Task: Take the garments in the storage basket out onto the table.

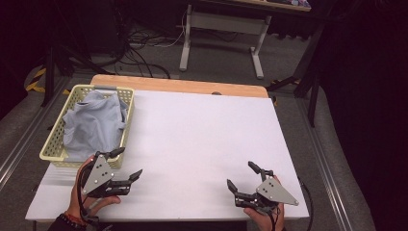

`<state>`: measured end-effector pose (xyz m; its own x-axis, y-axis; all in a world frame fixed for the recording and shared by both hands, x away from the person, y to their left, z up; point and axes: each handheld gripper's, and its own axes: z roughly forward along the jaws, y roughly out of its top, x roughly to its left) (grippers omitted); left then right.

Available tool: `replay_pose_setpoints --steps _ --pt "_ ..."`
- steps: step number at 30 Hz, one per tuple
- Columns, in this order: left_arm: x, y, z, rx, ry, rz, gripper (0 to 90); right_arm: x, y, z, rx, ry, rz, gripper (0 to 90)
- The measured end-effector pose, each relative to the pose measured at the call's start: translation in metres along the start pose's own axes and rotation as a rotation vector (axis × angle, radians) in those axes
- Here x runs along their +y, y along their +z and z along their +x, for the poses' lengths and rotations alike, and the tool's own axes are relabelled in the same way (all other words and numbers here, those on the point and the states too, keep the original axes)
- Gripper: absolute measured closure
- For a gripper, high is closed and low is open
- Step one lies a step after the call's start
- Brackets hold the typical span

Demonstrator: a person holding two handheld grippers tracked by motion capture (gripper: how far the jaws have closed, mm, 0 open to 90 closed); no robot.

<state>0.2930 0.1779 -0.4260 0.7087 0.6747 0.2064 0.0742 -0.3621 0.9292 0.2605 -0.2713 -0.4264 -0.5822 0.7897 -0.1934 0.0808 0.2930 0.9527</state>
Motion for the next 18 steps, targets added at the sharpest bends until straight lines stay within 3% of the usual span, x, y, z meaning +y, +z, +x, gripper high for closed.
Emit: replay_pose_setpoints --steps 10,12,18 --pt "-0.002 -0.003 -0.003 0.016 0.014 0.025 16.4 0.002 0.0 -0.002 0.0 -0.001 -0.013 11.9" --pt "-0.002 -0.01 0.0 0.042 -0.008 0.011 16.4 0.002 0.003 -0.002 0.007 -0.006 -0.013 11.9" --pt "-0.003 -0.014 0.004 0.07 -0.024 0.017 16.3 0.003 0.006 -0.003 0.018 -0.005 -0.015 11.9"
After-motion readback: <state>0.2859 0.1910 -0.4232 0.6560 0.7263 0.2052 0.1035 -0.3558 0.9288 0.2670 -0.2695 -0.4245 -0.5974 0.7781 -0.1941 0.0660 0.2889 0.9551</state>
